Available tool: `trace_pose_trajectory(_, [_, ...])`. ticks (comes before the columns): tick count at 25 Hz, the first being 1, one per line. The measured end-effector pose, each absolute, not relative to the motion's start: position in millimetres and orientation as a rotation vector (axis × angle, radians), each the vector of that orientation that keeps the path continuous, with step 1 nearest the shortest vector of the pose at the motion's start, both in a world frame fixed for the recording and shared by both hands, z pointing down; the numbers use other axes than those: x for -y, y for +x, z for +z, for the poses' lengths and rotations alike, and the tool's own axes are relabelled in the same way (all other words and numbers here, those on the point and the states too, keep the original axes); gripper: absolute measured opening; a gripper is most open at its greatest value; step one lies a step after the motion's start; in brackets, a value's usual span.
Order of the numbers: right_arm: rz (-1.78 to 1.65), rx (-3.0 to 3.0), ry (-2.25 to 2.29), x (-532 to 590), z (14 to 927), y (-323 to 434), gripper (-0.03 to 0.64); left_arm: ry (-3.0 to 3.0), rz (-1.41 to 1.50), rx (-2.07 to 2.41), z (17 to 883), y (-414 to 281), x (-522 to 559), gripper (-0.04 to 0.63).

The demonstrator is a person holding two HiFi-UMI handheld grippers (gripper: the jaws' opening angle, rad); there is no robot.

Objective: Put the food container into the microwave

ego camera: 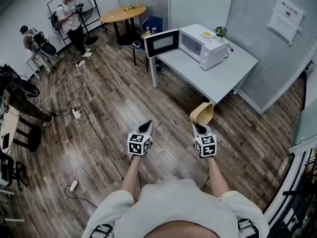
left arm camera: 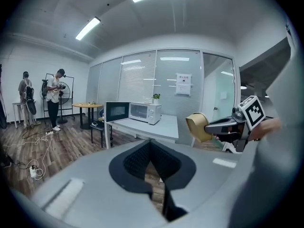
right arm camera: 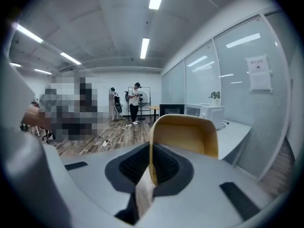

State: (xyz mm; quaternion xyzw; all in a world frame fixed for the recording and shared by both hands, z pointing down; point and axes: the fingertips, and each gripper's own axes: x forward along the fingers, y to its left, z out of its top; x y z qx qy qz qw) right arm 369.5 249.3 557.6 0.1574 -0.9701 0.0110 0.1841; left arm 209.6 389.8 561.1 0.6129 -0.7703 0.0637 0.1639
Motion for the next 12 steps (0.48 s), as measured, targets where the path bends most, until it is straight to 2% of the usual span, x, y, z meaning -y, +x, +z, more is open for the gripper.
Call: trace_pose_trajectory(12, [0.032,2.741,0.402,-217,563,370,0.028,1.73,0.18,2.211,563,218,-355,0.011])
